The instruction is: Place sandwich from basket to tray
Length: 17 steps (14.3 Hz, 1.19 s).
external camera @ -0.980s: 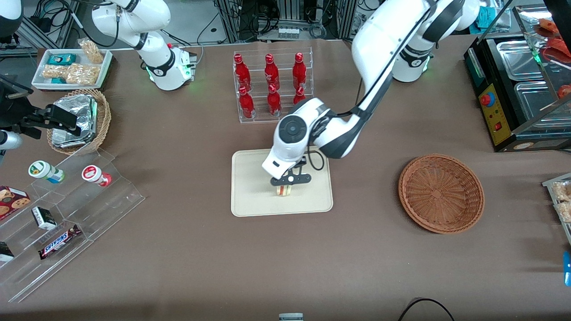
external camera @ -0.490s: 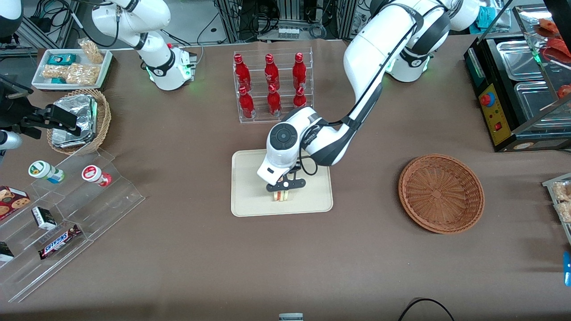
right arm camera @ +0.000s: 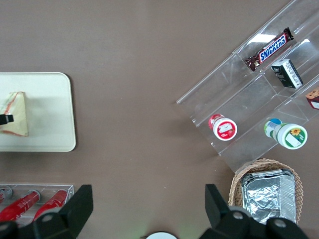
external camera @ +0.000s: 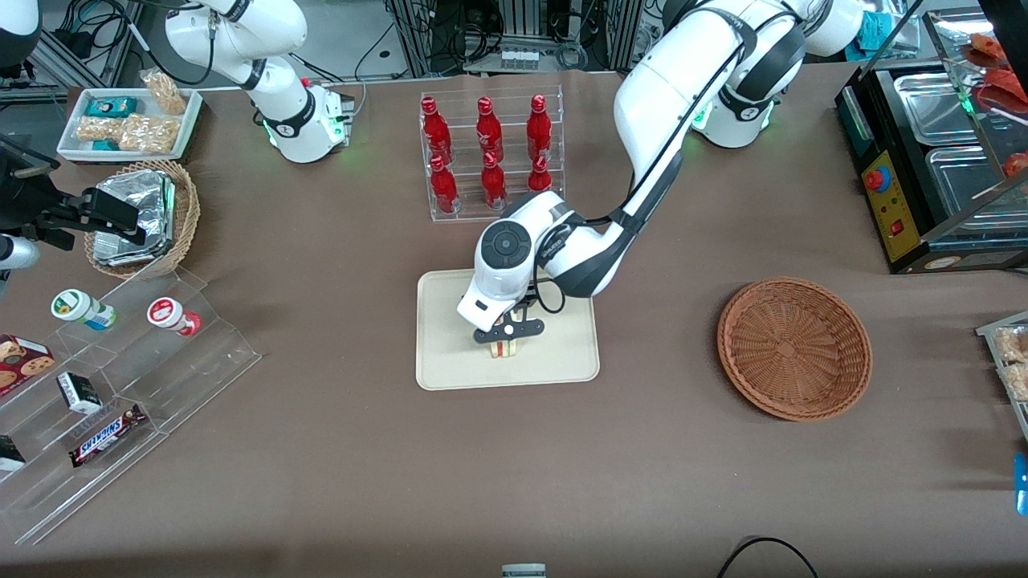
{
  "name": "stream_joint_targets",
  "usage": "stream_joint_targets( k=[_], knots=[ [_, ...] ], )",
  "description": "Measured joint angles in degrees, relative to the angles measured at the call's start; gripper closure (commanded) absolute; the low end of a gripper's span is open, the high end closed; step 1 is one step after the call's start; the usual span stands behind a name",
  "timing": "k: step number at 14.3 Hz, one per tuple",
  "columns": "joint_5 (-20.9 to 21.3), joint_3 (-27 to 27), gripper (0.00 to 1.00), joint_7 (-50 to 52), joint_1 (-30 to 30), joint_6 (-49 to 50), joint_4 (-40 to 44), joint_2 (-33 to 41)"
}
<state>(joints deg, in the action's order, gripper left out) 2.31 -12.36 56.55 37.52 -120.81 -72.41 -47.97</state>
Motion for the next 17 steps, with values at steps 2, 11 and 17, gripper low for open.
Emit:
stream_joint_targets(
  k=[2, 11, 17],
  knots=[
    [-0.42, 0.66, 0.00, -0.90, -1.59, 8.12, 0.69, 4.57],
    [-2.68, 1.56, 0.00, -23.66, -21.28, 23.69, -16.98, 28.23],
    [-0.83, 2.02, 0.00, -45.80, -36.96, 29.44, -26.11, 45.09]
  ],
)
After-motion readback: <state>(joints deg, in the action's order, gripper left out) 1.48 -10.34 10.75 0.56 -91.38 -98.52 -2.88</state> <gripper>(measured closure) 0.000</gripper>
